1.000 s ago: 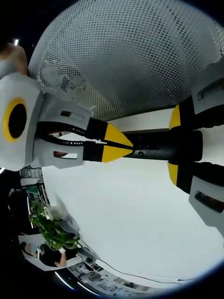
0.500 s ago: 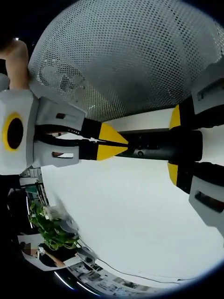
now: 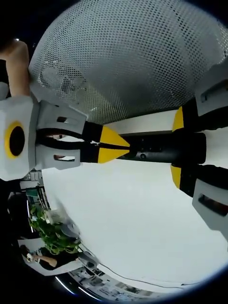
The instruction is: Press the specified remote control buttons in sequence, fully releasing each button before pressing the next.
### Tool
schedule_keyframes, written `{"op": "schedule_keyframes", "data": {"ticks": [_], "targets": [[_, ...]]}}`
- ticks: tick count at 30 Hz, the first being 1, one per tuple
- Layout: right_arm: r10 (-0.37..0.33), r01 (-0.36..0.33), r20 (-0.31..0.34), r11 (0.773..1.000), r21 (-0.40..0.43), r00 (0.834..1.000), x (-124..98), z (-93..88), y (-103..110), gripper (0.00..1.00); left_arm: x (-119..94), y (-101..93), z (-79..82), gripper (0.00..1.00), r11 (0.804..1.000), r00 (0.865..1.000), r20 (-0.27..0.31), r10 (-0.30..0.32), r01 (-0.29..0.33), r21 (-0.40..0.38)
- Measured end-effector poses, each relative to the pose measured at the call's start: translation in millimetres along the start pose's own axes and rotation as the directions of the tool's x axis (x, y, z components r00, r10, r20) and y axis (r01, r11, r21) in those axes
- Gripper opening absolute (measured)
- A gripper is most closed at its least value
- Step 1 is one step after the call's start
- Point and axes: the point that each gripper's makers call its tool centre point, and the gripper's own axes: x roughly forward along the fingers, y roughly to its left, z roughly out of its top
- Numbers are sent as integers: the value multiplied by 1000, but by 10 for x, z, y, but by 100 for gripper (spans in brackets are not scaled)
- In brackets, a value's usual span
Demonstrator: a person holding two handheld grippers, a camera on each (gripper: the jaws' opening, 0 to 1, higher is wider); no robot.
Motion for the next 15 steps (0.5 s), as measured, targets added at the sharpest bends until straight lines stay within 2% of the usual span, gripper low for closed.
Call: {"op": "schedule_keyframes", "data": {"ticks": [2,6,15], "targets": [[7,-7,4,1000,16,1000,-3,2,2,0,-1,-1,1,26,1000,1000,1,0,0,-1],[6,-6,-8,1000,-10,1000,-19,-19,24,0,-1,-1,1,26,1000,1000,1,-1,1,-4],[-9,8,-37,1000,-6,999,-65,-87,11,0,0,0,-1,26,1000,1000,-1,-4,4,-5]]}}
